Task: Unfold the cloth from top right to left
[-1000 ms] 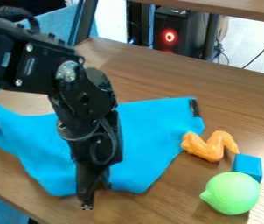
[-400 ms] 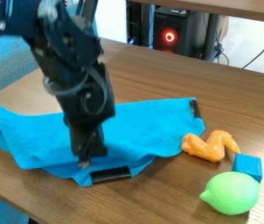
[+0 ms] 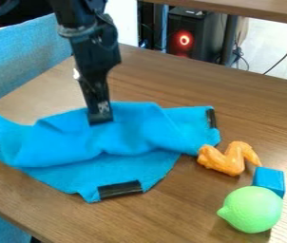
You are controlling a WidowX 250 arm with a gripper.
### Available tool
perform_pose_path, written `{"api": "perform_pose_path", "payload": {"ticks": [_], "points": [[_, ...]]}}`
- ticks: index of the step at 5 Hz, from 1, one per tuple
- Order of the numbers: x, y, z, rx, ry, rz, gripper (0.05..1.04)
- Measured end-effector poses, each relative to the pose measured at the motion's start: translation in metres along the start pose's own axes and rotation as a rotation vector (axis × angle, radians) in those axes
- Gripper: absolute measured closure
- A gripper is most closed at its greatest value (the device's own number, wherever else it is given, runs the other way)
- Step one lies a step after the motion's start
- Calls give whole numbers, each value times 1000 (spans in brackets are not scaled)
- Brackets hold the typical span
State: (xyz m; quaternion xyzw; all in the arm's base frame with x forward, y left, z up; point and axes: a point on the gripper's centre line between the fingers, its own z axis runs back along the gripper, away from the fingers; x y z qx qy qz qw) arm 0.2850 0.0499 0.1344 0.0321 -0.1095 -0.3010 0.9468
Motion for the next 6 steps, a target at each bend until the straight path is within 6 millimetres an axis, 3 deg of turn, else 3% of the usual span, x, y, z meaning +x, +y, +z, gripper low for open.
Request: {"api": "perform_pose_path", "payload": {"ticks": [2,5,6], "points": [[3,57,-6,61,17,86,1034],[22,132,10,107,-23,237,1034],[19,146,-5,115,12,254,1034]]}}
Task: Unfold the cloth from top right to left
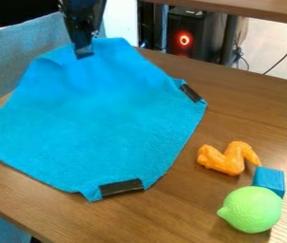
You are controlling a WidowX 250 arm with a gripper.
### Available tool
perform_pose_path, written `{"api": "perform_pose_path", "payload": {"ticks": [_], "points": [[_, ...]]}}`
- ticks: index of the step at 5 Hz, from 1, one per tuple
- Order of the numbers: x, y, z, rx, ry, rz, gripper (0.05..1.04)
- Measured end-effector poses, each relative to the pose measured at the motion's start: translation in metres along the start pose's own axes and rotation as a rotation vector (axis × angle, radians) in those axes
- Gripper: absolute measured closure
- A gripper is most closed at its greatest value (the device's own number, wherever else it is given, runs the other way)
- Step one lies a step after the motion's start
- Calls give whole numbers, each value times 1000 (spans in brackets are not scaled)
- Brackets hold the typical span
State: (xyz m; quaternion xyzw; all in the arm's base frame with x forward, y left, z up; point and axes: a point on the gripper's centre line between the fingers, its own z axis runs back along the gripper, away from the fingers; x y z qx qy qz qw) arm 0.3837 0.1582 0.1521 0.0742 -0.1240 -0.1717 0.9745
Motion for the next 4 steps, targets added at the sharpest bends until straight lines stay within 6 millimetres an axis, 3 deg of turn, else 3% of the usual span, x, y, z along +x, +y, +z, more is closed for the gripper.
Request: {"api": "perform_pose_path", "payload": {"ticks": [2,3,4], "points": [[-8,10,-40,25,67,-19,1020],[-6,13,-45,36,53,-36,881],[-4,22,-43,41,16,-8,637]]}}
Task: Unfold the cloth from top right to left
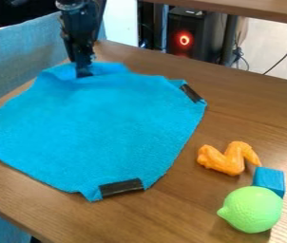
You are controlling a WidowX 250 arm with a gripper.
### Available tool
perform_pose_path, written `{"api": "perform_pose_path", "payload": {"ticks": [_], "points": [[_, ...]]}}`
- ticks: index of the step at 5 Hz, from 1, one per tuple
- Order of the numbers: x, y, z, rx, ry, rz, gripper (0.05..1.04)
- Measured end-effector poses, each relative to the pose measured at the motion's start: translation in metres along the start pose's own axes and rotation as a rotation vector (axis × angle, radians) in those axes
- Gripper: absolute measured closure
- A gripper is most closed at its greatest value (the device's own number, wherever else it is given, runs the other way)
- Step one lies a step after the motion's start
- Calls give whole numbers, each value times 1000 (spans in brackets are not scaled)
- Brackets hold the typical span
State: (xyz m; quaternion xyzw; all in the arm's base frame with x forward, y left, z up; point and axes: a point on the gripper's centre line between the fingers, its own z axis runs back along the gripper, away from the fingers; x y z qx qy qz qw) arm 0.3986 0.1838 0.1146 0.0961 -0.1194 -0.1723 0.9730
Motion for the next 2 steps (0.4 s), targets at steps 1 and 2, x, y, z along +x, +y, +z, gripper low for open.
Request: {"api": "perform_pose_path", "payload": {"ticks": [1,2], "points": [[4,15,7,2,-34,64,314],[11,27,11,70,-87,84,94]]}}
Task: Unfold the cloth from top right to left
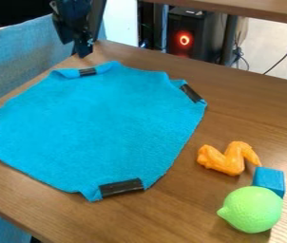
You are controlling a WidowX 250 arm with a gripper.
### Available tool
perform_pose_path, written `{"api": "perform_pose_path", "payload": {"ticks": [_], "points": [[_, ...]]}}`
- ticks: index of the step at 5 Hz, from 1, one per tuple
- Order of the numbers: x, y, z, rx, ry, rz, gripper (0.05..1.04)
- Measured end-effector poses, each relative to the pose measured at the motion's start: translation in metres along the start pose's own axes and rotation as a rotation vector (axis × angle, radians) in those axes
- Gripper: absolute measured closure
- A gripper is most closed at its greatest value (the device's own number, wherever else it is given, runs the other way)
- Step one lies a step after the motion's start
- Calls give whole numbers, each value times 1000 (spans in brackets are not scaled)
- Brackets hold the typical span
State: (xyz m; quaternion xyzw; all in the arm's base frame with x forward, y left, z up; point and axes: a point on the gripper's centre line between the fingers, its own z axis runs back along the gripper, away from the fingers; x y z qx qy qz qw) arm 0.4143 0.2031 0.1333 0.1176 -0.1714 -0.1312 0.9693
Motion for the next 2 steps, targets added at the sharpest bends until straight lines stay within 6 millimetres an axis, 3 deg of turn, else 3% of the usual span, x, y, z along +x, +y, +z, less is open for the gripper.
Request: {"api": "perform_pose_path", "payload": {"ticks": [1,2], "points": [[1,7,18,9,-29,53,83],[-9,12,73,-43,-74,155,83]]}}
